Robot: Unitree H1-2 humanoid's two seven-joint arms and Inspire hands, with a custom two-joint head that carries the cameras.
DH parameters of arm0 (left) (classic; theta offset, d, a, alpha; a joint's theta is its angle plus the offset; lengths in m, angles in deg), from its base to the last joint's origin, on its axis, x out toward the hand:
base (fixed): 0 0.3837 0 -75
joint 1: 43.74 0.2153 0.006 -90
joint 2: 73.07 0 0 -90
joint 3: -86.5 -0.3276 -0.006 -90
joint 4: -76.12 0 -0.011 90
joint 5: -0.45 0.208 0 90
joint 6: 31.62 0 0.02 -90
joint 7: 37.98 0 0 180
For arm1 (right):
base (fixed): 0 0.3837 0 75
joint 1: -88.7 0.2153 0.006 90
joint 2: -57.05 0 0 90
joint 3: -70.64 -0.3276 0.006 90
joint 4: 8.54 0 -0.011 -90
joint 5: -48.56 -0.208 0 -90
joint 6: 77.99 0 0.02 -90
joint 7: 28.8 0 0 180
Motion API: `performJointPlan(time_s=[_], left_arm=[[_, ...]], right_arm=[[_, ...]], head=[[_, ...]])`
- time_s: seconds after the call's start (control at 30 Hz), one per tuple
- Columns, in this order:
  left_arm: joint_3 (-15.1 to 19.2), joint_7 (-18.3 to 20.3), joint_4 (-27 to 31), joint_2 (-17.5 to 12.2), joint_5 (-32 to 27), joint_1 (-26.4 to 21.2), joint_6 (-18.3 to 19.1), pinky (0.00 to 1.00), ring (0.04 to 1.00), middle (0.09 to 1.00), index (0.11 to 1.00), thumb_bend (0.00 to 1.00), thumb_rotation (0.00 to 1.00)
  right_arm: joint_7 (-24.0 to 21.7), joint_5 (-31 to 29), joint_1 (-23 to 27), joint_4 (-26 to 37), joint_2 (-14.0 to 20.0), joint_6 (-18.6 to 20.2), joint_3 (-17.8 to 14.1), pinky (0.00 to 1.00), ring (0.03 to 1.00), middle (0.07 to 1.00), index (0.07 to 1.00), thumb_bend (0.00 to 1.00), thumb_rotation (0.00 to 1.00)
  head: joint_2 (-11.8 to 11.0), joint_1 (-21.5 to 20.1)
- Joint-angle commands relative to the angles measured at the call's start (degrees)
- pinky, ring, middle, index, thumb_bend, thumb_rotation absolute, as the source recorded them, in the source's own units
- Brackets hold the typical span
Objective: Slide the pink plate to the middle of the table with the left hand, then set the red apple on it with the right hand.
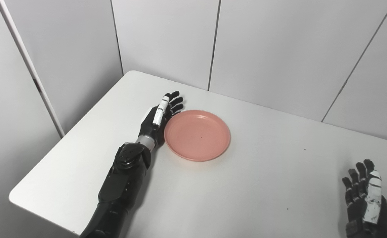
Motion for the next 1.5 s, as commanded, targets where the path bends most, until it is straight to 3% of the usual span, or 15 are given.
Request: performJointPlan(time_s=[0.0,0.97,1.3,1.47], left_arm=[[-0.5,1.0,-0.4,0.7,0.0,-1.0,0.5,0.91,0.914,0.91,0.882,0.32,1.0],[-4.8,1.9,-1.0,4.2,4.6,-1.2,1.3,0.86,0.874,0.869,0.855,0.36,1.0],[-5.7,2.2,0.1,6.1,3.8,-0.6,2.3,0.83,0.867,0.87,0.856,0.36,1.0],[-5.7,2.6,0.9,6.9,3.2,-0.1,3.2,0.86,0.885,0.884,0.868,0.36,1.0]], right_arm=[[-0.2,0.1,0.7,1.6,0.0,-0.6,0.1,1.0,1.0,1.0,1.0,0.18,1.0],[0.3,1.1,0.8,1.3,-0.9,-1.3,0.5,1.0,1.0,1.0,1.0,0.2,1.0],[0.5,1.8,0.8,1.3,-1.4,-1.2,0.7,1.0,1.0,1.0,0.997,0.21,1.0],[1.1,2.2,0.9,1.7,-1.8,-0.5,0.9,1.0,1.0,0.999,0.991,0.22,1.0]], head=[[0.1,0.1],[2.3,-3.7],[3.0,-5.1],[3.5,-6.2]])
